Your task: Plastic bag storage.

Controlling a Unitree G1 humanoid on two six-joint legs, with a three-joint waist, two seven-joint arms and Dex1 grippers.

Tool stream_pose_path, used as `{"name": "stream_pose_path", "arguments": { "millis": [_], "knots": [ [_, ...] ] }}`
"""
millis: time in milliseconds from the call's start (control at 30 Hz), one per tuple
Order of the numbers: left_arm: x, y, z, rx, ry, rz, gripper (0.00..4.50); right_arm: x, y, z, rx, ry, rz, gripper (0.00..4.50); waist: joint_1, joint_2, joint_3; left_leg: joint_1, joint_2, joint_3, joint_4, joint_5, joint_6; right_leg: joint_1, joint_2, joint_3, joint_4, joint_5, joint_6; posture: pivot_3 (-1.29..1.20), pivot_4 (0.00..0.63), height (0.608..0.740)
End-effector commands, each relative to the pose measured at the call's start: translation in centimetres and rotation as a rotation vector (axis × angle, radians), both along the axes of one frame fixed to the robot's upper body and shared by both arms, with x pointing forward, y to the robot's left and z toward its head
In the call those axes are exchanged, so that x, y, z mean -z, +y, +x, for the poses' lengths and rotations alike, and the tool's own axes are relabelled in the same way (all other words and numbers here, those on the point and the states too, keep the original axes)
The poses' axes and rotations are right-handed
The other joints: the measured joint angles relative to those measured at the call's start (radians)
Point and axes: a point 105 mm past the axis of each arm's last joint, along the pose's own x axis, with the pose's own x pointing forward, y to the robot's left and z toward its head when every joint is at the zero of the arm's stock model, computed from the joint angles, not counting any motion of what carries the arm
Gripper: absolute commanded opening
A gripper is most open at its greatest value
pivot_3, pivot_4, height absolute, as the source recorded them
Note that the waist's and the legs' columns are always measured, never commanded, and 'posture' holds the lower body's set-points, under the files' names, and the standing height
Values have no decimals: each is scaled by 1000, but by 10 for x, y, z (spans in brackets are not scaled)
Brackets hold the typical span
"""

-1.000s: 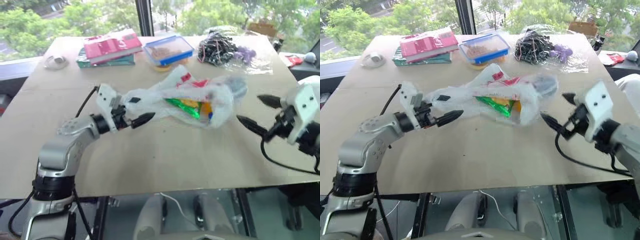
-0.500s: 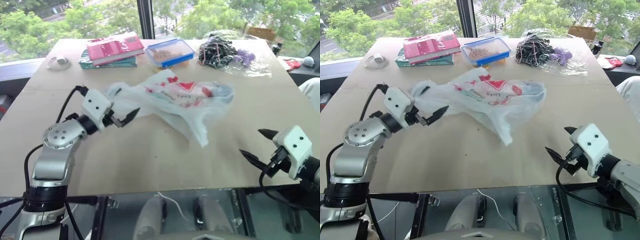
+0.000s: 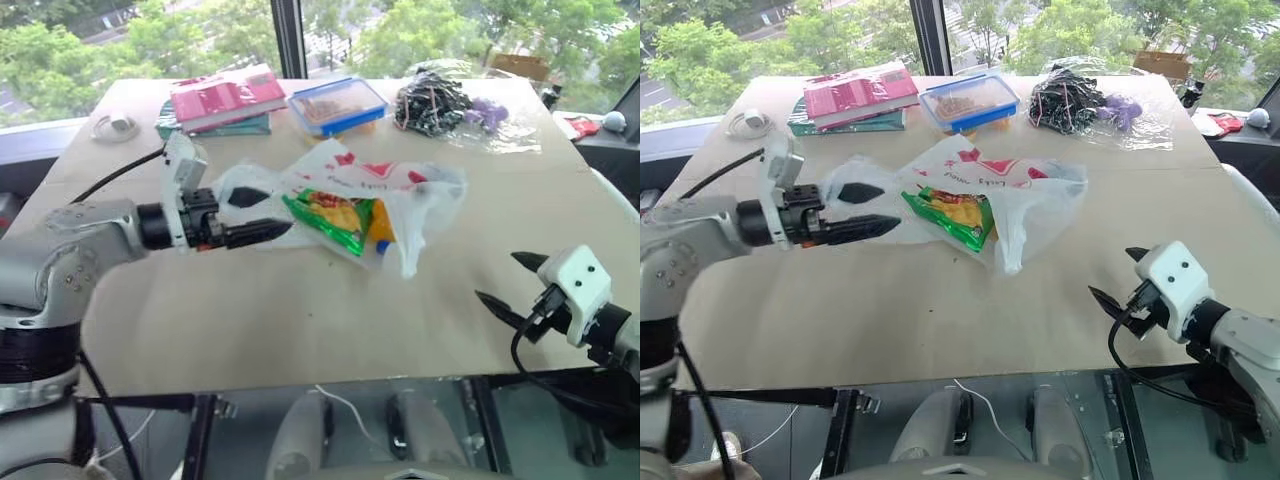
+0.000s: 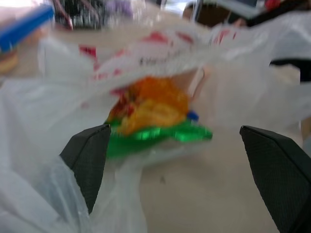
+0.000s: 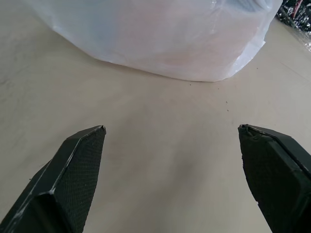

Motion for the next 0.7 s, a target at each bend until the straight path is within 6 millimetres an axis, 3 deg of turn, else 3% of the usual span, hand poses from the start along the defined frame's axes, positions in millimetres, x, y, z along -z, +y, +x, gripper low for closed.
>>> {"name": "stream_pose_path", "arguments": {
  "millis": [33, 367, 500, 633, 700],
  "knots": [
    [-11, 9, -2, -10, 96, -73, 4500, -8, 4, 1, -21, -49, -12, 4424, 2, 0, 0, 0, 0, 0, 0, 0, 0, 0, 0, 0, 0, 0, 0, 0, 150, 740],
    [7, 31, 2, -253, 284, -181, 4500, -8, 10, 4, -40, -46, 6, 4424, 2, -1, 0, -1, 0, -2, 0, 0, 0, 0, -1, -1, -1, 0, 1, 0, 150, 740],
    [-7, 12, -8, -159, 121, -157, 4500, -10, 10, 9, -54, -51, 1, 4424, 3, -1, 0, -1, 0, -1, 0, 0, 0, 0, -2, -1, -1, 0, 0, 0, 150, 740],
    [14, -2, -22, -61, 11, -19, 4500, -12, 12, 11, -68, -50, 1, 4424, 3, 0, 0, -1, 0, 0, -1, 0, 0, 0, -4, 0, -2, 2, -4, 0, 150, 740],
    [25, 0, -22, -54, -46, 67, 4500, -13, 12, 11, -71, -50, -2, 4424, 4, 0, 0, -1, 0, 1, -2, 0, 0, 0, -5, 1, -2, 2, -4, 0, 150, 740]
  ]
}}
